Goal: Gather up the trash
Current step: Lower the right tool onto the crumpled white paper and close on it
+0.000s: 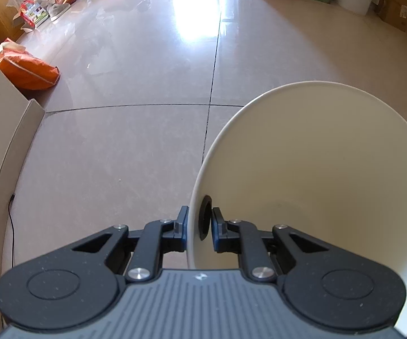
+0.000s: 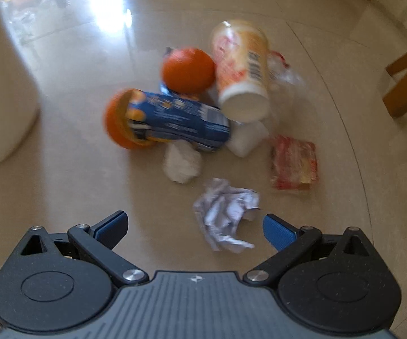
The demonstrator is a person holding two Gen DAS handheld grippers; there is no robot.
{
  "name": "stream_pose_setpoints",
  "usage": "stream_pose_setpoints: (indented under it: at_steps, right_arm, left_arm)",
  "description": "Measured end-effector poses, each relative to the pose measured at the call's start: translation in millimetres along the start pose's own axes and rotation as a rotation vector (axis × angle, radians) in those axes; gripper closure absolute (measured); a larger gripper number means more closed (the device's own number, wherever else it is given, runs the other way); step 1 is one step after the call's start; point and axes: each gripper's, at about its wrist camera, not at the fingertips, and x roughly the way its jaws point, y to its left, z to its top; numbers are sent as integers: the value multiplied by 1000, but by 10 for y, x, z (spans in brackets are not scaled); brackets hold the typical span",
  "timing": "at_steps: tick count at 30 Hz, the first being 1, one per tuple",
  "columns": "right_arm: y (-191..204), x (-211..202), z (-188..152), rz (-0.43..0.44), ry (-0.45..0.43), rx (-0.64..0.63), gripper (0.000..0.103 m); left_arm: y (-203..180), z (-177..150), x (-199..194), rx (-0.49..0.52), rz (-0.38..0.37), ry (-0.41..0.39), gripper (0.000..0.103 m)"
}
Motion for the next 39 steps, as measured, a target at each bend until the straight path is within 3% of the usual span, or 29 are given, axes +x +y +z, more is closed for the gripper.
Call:
stream_pose_setpoints:
  at_steps: [7,14,17,23,32,39]
  right_arm:
    - [-259,578,43,-20,59,88,2]
    - [-310,890,83,-12,110,59,8]
    - [-337,909,97,10,112,55,9]
    - [-371,902,138,45,128,54,25]
    - [-356,790,204,1,163,27,46]
    - [-303,440,401,3,163,-14,51]
  left_arm:
    - [60,6,33,-13,-3,6,89]
    - [93,7,71,-27,-5,9,89]
    - [104,4,84,-29,-5,8,89]
    - [123,2,92,-37,-4,10,89]
    - [142,6,98,-44,-7,14,89]
    - [151,12,104,-49,-10,16,89]
